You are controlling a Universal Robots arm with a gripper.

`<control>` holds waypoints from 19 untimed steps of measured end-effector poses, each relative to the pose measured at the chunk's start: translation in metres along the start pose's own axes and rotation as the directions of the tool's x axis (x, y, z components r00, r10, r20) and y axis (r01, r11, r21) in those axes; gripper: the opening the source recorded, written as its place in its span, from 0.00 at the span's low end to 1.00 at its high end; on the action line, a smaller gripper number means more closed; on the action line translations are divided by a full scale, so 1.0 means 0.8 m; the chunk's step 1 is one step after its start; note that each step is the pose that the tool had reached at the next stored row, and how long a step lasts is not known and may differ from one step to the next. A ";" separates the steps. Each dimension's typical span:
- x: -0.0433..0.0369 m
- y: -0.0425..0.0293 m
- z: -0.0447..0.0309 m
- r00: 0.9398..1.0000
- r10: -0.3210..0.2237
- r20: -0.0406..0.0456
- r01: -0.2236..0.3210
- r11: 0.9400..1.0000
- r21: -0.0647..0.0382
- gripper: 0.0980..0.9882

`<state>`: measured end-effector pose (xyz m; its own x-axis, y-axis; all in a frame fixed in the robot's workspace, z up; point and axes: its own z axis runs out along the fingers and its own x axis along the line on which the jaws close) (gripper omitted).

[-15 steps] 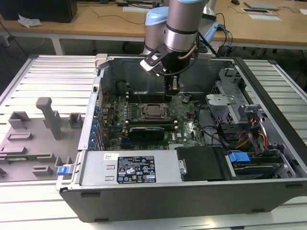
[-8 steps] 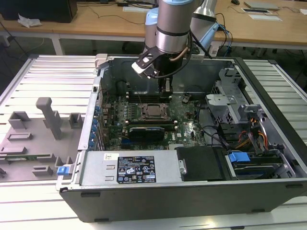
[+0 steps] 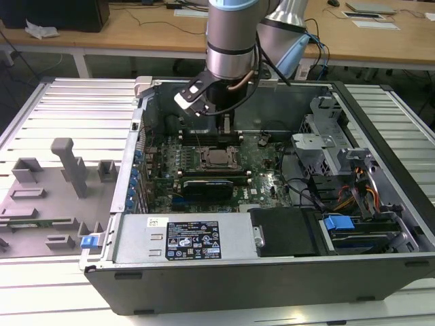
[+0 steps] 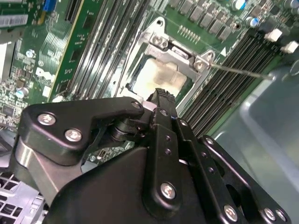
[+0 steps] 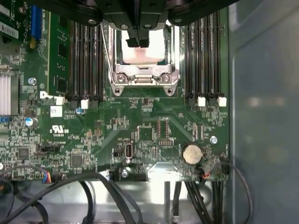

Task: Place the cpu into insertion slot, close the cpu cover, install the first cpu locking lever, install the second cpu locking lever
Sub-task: 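Close the cpu cover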

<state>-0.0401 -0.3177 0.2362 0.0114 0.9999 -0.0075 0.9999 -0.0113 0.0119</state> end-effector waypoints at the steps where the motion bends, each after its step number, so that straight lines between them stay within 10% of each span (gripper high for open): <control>1: 0.000 -0.0015 0.0009 1.000 0.000 0.000 0.000 1.000 0.000 0.01; 7: 0.000 -0.0038 0.0020 1.000 -0.006 0.000 0.006 1.000 0.000 0.01; 11: 0.000 -0.0038 0.0022 0.982 -0.190 0.001 0.190 0.982 -0.001 0.01; 18: 0.000 -0.0039 0.0024 0.904 -0.427 -0.001 0.427 0.904 -0.004 0.01; 19: 0.000 -0.0038 0.0024 0.875 -0.483 -0.001 0.483 0.875 -0.005 0.01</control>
<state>-0.0432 -0.3177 0.2342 -0.4734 0.8807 -0.0114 0.8807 0.4736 0.0115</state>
